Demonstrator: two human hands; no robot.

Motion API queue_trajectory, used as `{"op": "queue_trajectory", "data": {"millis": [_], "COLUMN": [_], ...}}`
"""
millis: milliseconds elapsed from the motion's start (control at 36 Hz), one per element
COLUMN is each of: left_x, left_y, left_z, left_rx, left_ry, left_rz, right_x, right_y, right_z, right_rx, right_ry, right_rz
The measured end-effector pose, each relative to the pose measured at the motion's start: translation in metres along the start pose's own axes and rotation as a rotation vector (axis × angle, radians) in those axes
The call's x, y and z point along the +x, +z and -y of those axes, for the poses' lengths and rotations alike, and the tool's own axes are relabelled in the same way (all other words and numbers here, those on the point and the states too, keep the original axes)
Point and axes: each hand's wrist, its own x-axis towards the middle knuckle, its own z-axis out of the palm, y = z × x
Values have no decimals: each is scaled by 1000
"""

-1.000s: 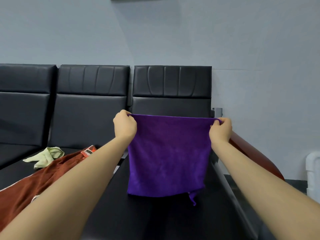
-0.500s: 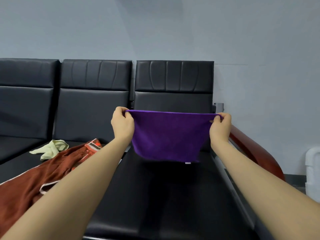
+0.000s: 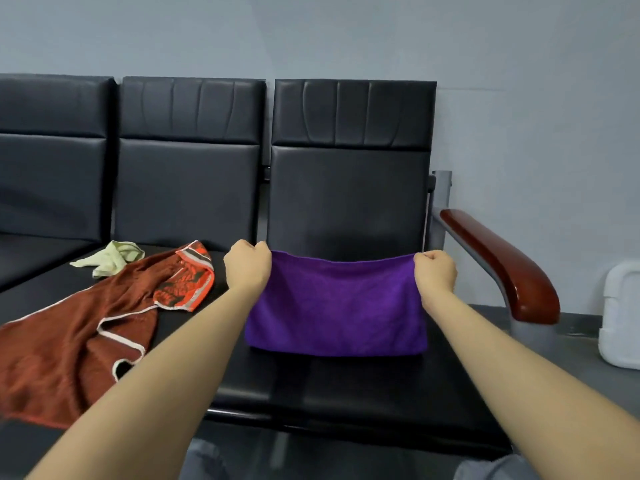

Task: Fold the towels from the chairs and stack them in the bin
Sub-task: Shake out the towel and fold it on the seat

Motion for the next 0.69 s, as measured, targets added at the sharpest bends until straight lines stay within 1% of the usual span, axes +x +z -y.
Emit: {"op": "queue_trajectory", "data": {"millis": [56,167,250,306,417,472,583,694], "left_x": [-1,-6,-6,-4,0,5,16,21], "left_y": [7,20,31,38,47,50,55,64], "left_z": [15,41,58,68,83,87,86,87], "left_rx": [57,128,162,178,227,262,326,370], "left_ry": [-20,-57,-81,-131,-192,-208,-169,-94], "left_rz": [65,150,173,184,199,178,133,138], "right_x": [-4,-8,-6,-5,-6,-3,3,6], "right_y": [7,21,32,36,42,46,54,62], "right_z": [-12,-33,-48,-57,-69,-73,-76,-76], "right_rx": [6,-81,-164,-230,-346,-380,-406,-473], "right_ry": [25,72,89,100,67,37,-4,-60], "right_rz": [45,117,148,166,178,168,115,103]}}
